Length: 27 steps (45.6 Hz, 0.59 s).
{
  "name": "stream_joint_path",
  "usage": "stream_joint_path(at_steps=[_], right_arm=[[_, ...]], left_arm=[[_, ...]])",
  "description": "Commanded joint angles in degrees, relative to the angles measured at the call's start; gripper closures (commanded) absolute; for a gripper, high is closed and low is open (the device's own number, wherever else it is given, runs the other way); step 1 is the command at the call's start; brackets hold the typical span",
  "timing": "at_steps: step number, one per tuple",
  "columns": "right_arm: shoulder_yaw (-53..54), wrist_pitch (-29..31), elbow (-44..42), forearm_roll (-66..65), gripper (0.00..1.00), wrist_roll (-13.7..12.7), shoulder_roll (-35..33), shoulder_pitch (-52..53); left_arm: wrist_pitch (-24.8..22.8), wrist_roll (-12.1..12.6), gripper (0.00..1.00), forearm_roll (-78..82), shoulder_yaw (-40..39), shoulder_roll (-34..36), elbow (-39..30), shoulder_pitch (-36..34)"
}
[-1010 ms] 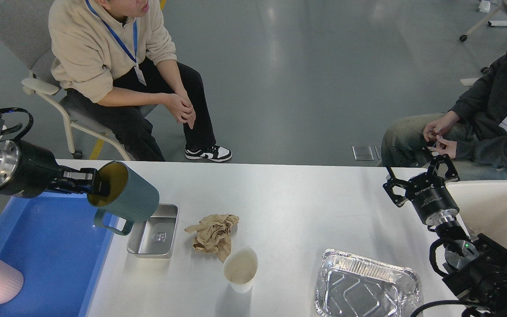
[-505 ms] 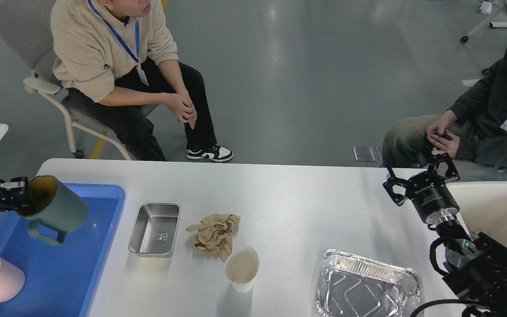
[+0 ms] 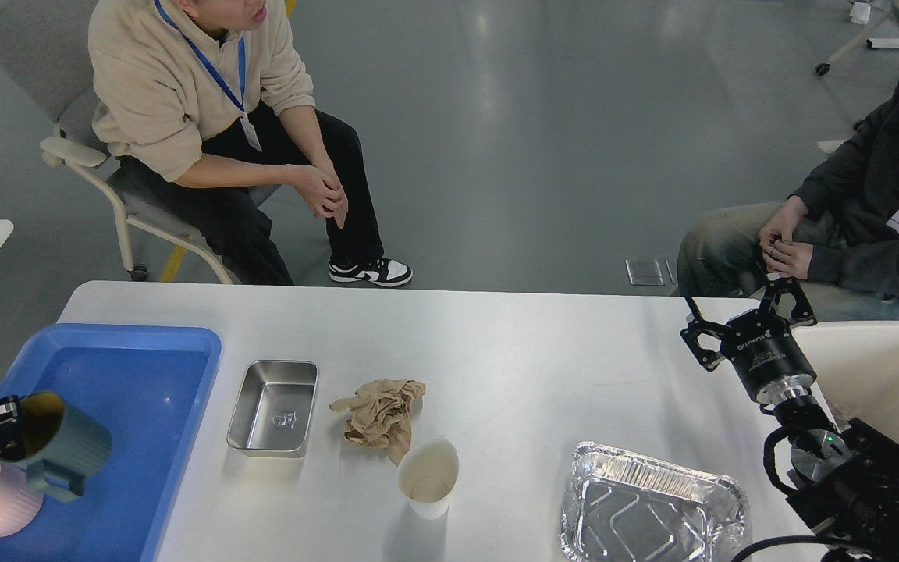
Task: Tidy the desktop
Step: 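Lift the green mug and lower it into the blue bin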
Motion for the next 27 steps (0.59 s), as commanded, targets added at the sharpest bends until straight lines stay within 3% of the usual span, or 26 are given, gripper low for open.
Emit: stream_joint_path(at_steps=[1, 16, 27], right_arm=[[0.0, 0.0, 0.0, -0.1, 0.0, -0.1, 0.0, 0.0], [0.0, 0.0, 0.0, 0.0, 0.0, 0.0, -0.1, 0.0], [0.0, 0.0, 0.0, 0.0, 0.0, 0.0, 0.0, 0.0]], left_arm=[[0.0, 0.0, 0.98, 2.5, -0.9, -2.9, -0.2, 2.1], [0.0, 0.0, 0.94, 4.4, -0.2, -4.0, -0.8, 2.3], [0.0, 0.0, 0.73, 4.1, 0.0, -3.7, -1.6, 2.3]])
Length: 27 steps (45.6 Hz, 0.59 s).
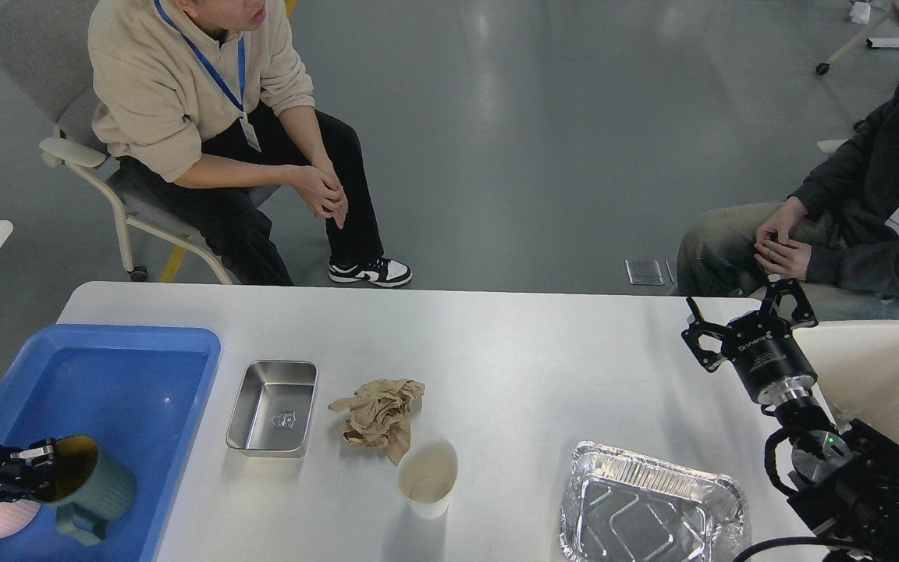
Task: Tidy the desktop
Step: 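Lift the green mug and lower it into the blue bin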
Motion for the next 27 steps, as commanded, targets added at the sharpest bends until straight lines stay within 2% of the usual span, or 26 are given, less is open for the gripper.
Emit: stream_joint_path(at_steps=[1, 10, 17, 22, 27], right_arm=[[0.0, 0.0, 0.0, -0.1, 0.0, 0.0, 0.1, 0.0], [0.0, 0.0, 0.0, 0.0, 0.0, 0.0, 0.0, 0.0], [0.0, -0.1, 0.0, -0.1, 0.0, 0.0, -0.1, 0.1], [0.0, -0.1, 0.0, -0.1, 0.0, 0.0, 0.1, 0.6], [0.0, -0.2, 0.0, -0.1, 0.0, 0.0, 0.4, 0.8]], left_arm=[[0.0, 0.0, 0.71, -0.2, 0.0, 0.1, -0.2, 0.0], [0.0, 0.0, 0.44, -0.3, -0.5, 0.2, -0.6, 0.0], [0.0, -0.1, 0.13, -3.1, -3.5, 2.2, -0.8, -0.9], [0.0, 0.4, 0.09, -8.8, -4.7, 6.2, -1.3, -2.2], [0.0, 0.4, 0.07, -14.5, -4.4, 11.7, -1.2, -7.5]])
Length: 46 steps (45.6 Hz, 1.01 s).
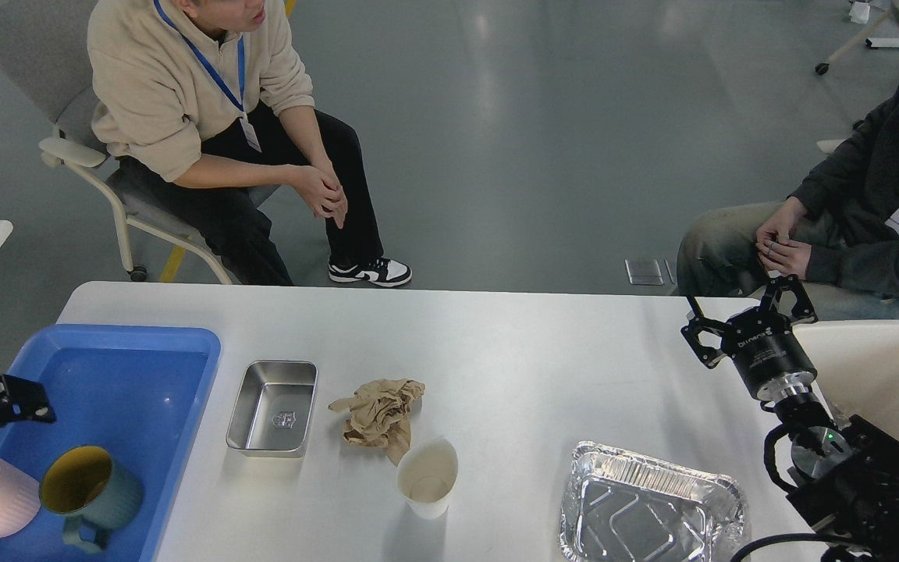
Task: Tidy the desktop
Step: 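Lift the green mug and lower it into the blue bin, then release the mug and raise the left gripper out of the bin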
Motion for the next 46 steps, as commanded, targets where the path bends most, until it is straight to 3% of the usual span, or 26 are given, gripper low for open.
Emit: stream_joint_path(at_steps=[1, 6, 19, 35, 46], right_arm=[[0.0, -0.1, 0.0, 0.0, 0.0, 0.0, 0.4, 0.4], [-0.1, -0.1, 0.0, 0.0, 0.0, 0.0, 1.1, 0.5], [0.0, -0.1, 0.0, -0.4, 0.0, 0.0, 1.3, 0.3], [-0.1, -0.1, 0.0, -0.5, 0.0, 0.0, 1.8, 0.3], [-0.1, -0.2, -0.1, -0.5, 0.0, -0.1, 2.1, 0.4]], left_arm=[[0.0, 0.1, 0.06, -6.7, 0.0, 5.8, 0.2, -5.7], [0.0, 0.4, 0.05, -14.2, 0.0, 6.9, 0.4, -11.8], [0.0, -0.3, 0.05, -23.6, -6.3, 1.8, 0.4, -15.8], [0.0, 0.4, 0.08, -28.3, -27.6, -9.2, 1.1, -13.4], [0.0, 0.3, 0.12, -22.4, -28.4, -10.9, -0.1, -6.2]])
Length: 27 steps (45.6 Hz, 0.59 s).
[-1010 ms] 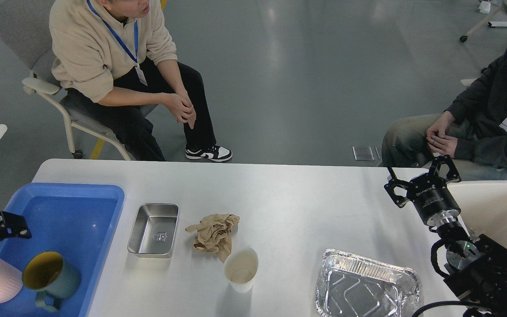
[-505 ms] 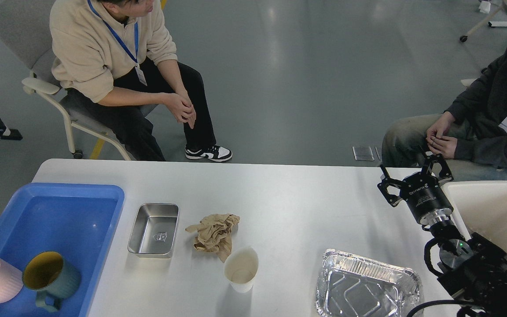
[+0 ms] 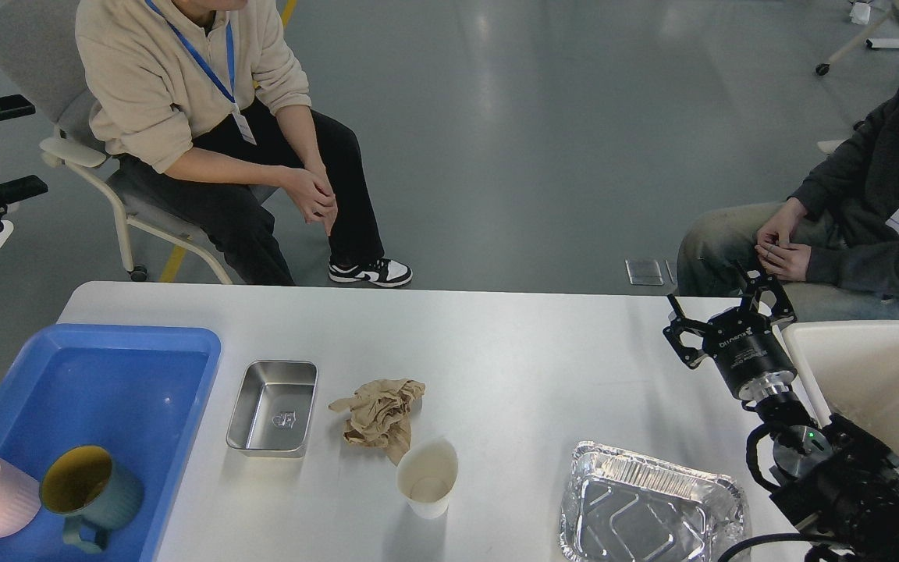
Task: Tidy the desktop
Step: 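Release the mug and raise the left gripper out of the bin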
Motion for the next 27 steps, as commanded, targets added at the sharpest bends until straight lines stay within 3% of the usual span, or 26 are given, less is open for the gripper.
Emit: stream_joint_path(at_steps=[1, 5, 12, 18, 27], right_arm=[[-0.1, 0.0, 0.0, 0.0, 0.0, 0.0, 0.0, 0.1], [0.0, -0.1, -0.1, 0.0, 0.0, 0.1, 0.1, 0.0], [-0.1, -0.3, 0.0, 0.0, 0.0, 0.1, 0.9, 0.1], [-0.1, -0.3, 0.0, 0.0, 0.0, 0.1, 1.8, 0.2], [-0.1, -0.4, 0.0, 0.0, 0.0, 0.1, 1.9, 0.1]], left_arm=[[0.3, -0.1, 0.12, 7.4, 0.0, -0.2, -0.3, 2.1], [6.7, -1.4, 0.11, 14.6, -0.7, -0.9, -0.3, 2.0], [10.4, -5.9, 0.11, 15.1, -0.8, -2.6, -0.4, 1.7], [15.4, -6.2, 0.11, 15.2, -0.8, -3.3, -0.4, -0.6], [16.2, -6.4, 0.08, 14.2, -3.8, -6.2, -0.5, -3.4]])
